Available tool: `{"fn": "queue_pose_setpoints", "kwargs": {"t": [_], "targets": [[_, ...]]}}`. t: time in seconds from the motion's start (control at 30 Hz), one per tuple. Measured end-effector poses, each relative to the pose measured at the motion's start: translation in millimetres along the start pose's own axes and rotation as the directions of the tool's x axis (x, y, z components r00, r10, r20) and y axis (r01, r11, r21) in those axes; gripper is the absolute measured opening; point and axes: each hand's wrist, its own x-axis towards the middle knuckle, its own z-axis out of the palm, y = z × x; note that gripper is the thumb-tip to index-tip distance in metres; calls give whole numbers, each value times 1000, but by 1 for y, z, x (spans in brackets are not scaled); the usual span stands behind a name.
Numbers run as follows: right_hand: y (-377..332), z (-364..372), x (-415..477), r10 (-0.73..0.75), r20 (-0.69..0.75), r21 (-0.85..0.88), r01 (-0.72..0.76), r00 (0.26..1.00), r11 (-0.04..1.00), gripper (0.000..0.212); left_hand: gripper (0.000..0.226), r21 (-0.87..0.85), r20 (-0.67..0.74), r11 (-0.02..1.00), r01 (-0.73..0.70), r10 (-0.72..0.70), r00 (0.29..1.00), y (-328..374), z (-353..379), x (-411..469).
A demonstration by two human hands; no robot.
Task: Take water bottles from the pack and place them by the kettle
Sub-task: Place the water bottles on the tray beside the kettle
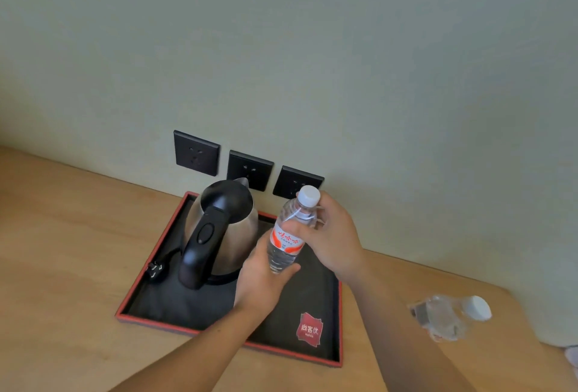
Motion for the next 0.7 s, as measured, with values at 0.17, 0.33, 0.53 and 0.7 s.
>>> {"fn": "queue_pose_setpoints", "kwargs": {"t": [0.17, 0.33, 0.53, 0.7], "targets": [[28, 2, 33, -29, 23, 30, 28, 999, 999, 50, 76, -24, -52, 1000, -7, 5, 999, -12, 27, 34], [45, 2, 49, -44, 29, 76, 42, 999, 996, 53, 71, -34, -93, 999, 3, -6, 996, -16, 40, 50], [53, 5, 51, -89, 36, 97, 86, 995, 992, 49, 70, -44, -138, 998, -35, 28, 990, -22, 45, 49], [57, 10, 45, -95, -4, 154, 95, 995, 984, 51, 73, -38, -139, 998, -40, 34, 990, -19, 45, 47]]}}
